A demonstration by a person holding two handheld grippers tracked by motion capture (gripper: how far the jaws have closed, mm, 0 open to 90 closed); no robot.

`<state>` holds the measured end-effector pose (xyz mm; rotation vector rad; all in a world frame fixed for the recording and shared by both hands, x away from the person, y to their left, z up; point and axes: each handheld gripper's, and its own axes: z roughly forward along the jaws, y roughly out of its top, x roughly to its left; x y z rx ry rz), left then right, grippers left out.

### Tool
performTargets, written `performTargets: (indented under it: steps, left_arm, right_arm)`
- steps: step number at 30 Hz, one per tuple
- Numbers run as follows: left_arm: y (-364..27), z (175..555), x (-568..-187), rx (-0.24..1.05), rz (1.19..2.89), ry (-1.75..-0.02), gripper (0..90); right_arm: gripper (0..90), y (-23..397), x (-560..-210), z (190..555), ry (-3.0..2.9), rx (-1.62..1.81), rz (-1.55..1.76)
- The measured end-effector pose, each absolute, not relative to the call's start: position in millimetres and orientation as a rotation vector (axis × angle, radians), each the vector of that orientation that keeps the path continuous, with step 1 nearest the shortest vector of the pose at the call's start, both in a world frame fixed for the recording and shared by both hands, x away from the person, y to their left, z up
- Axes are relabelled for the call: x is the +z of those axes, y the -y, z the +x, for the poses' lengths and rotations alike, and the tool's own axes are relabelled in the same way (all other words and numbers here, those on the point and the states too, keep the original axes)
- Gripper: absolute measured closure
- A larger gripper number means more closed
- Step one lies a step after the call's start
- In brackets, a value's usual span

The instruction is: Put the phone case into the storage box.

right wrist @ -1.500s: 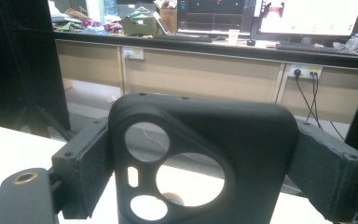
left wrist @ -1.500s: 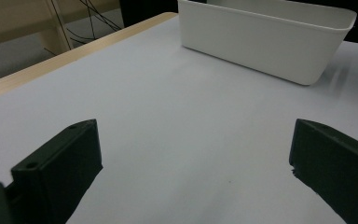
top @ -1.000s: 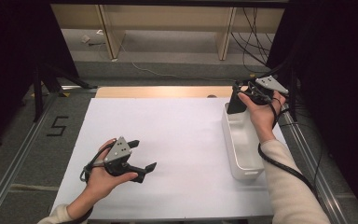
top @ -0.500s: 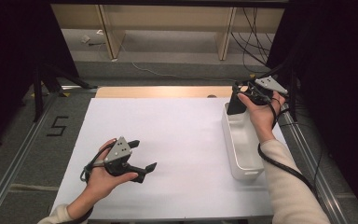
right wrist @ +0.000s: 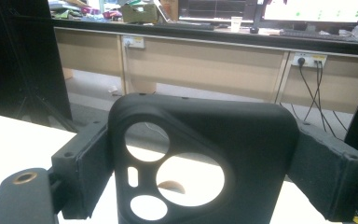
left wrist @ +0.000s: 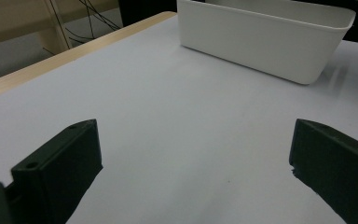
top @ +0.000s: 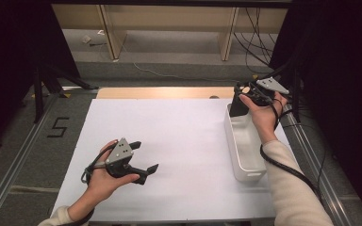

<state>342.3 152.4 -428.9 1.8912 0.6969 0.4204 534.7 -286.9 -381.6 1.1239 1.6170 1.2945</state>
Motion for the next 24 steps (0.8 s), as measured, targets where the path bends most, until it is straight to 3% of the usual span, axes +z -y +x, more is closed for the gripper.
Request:
performTargets:
  steps: [24]
  left_arm:
    - [-152.4,342.4,-429.0,0.42,1.89,-0.697,1.9]
  right_arm:
    - [15.0,285.7,-387.7,539.6,-1.658,1.261,1.155]
